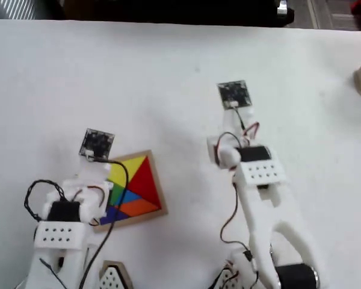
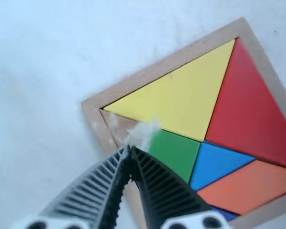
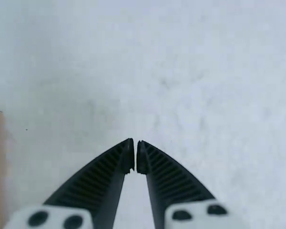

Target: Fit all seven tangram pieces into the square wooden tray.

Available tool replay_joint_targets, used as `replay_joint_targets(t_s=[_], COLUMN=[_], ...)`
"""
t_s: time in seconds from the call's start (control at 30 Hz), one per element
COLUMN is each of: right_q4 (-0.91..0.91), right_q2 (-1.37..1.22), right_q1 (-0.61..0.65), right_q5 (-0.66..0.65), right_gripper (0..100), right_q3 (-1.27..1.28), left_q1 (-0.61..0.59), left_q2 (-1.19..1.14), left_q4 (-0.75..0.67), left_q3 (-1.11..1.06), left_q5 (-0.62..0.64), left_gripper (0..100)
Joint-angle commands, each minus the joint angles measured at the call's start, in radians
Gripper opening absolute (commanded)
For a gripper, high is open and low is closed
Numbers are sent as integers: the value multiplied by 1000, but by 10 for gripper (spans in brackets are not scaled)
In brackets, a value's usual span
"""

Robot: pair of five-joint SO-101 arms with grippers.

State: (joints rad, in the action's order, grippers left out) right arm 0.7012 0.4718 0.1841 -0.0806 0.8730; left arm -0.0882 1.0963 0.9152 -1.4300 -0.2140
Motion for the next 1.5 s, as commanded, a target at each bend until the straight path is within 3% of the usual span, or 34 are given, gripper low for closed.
replay_joint_targets(t_s=[0.0, 0.23, 0.5, 0.63, 0.97, 1.1, 1.47], right_q4=[-65, -41, 278, 352, 355, 364, 570], right_q2=[165, 360, 446, 458, 458, 483, 894], right_q1=[-67, -97, -171, -269, -309, -311, -358], right_q5=[9, -121, -138, -138, -137, -130, -135], right_gripper=[17, 21, 21, 19, 18, 18, 19], right_q3=[101, 318, 350, 388, 468, 433, 494], left_q1=[-10, -4, -7, -8, -8, -8, -5], left_q2=[102, 372, 625, 720, 727, 727, 727], left_q4=[-35, 37, 81, 216, 376, 371, 371], left_q3=[-8, -137, -269, -264, -262, -262, -262], left_q5=[12, 14, 20, 20, 17, 20, 20], left_gripper=[22, 23, 24, 24, 24, 24, 24])
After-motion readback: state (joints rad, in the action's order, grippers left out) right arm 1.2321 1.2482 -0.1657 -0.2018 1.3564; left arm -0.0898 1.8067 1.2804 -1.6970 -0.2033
